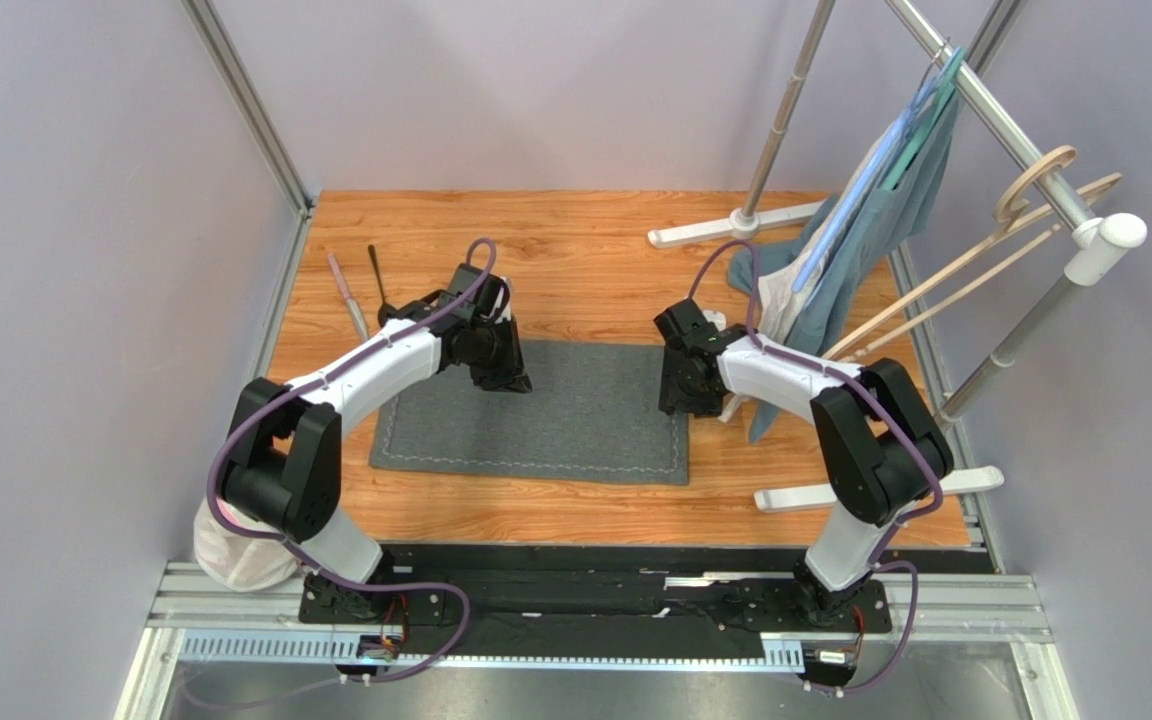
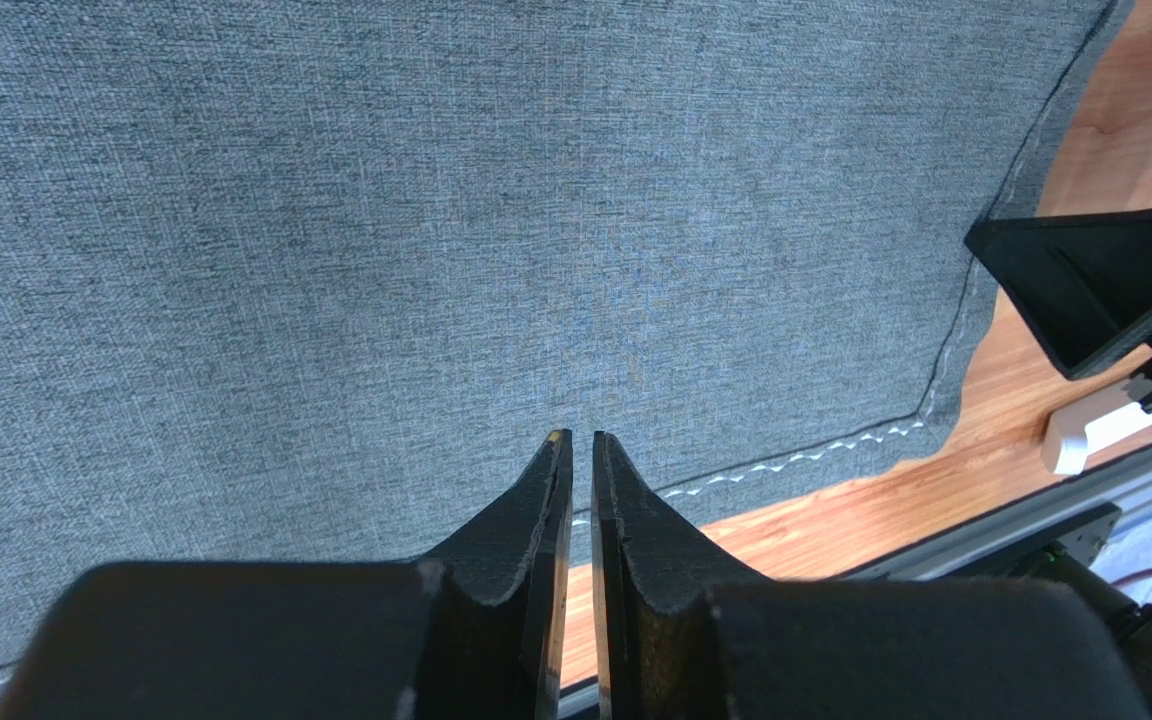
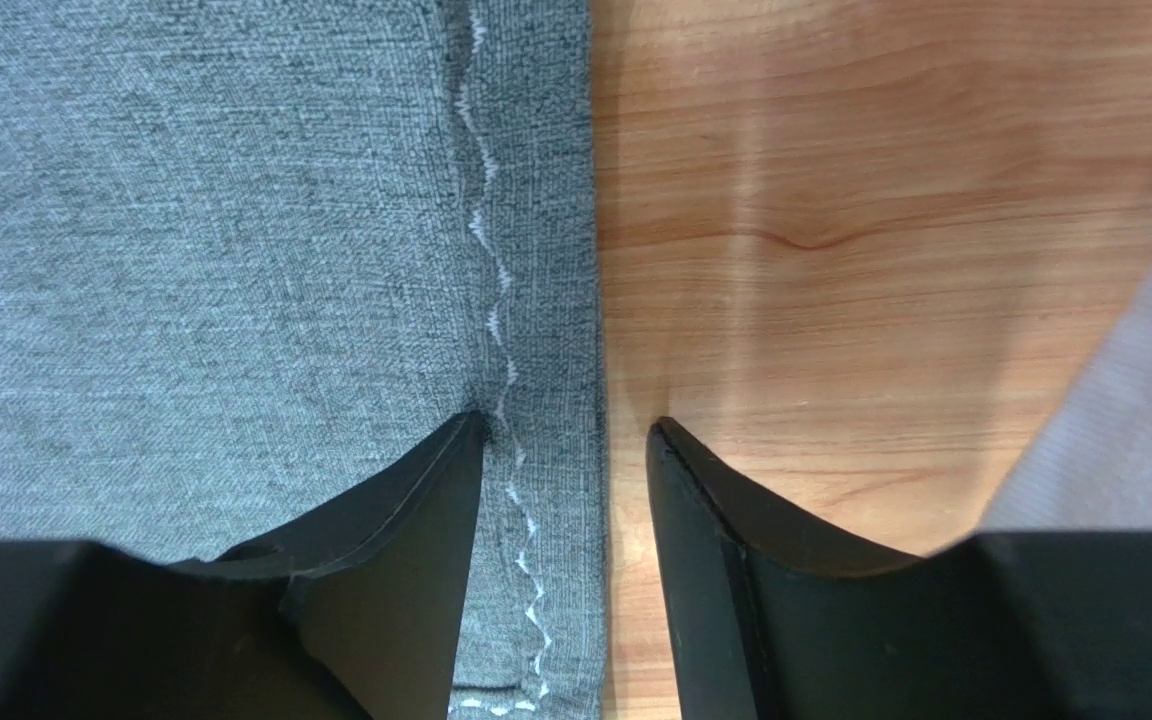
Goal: Fold the napkin into a case and place the utensils inside
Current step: Fold the rectangle-folded napkin at the center of the board.
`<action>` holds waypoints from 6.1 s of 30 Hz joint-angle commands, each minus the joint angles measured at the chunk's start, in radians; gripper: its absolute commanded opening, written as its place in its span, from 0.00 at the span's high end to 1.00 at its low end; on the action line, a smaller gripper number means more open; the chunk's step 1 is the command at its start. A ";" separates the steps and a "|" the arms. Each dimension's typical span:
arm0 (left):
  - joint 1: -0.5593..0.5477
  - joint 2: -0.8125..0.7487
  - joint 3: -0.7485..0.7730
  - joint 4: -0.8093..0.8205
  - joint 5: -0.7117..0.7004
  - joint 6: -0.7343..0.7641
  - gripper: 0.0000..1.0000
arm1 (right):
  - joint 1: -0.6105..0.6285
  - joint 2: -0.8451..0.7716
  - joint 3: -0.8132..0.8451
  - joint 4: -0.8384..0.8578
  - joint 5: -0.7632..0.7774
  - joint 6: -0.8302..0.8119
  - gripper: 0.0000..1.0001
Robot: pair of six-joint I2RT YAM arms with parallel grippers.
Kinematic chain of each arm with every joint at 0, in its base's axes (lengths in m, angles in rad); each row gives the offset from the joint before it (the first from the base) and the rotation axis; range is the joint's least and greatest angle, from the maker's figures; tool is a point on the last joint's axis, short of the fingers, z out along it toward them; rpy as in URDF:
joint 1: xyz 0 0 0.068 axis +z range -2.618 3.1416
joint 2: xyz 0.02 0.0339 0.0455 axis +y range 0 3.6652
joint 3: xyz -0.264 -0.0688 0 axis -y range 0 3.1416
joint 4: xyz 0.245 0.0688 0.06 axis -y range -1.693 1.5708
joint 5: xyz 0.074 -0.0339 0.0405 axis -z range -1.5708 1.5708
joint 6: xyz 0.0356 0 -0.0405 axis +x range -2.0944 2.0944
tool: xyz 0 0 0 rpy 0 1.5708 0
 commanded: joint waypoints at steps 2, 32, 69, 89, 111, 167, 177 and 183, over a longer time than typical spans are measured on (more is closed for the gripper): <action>-0.018 0.000 -0.008 0.038 0.010 -0.018 0.83 | 0.039 0.076 0.008 0.045 0.054 0.061 0.53; -0.179 0.306 0.110 0.159 -0.034 -0.346 0.84 | 0.039 -0.219 0.067 -0.020 0.104 -0.258 1.00; -0.055 0.118 -0.096 0.097 -0.074 -0.185 0.84 | 0.269 -0.043 0.453 -0.134 -0.101 -0.117 1.00; 0.121 -0.123 -0.237 -0.002 -0.090 -0.130 0.85 | 0.334 0.117 0.596 -0.137 -0.132 0.050 1.00; 0.121 -0.133 -0.294 0.054 -0.109 -0.139 0.86 | 0.390 0.301 0.738 -0.117 -0.160 0.150 1.00; 0.157 -0.230 -0.332 -0.006 -0.165 -0.102 0.91 | 0.424 0.517 0.967 -0.108 -0.215 0.185 1.00; 0.157 -0.279 -0.350 -0.021 -0.175 -0.101 0.91 | 0.423 0.534 0.976 -0.111 -0.219 0.188 1.00; 0.157 -0.293 -0.349 -0.032 -0.188 -0.096 0.91 | 0.423 0.545 0.993 -0.116 -0.229 0.192 1.00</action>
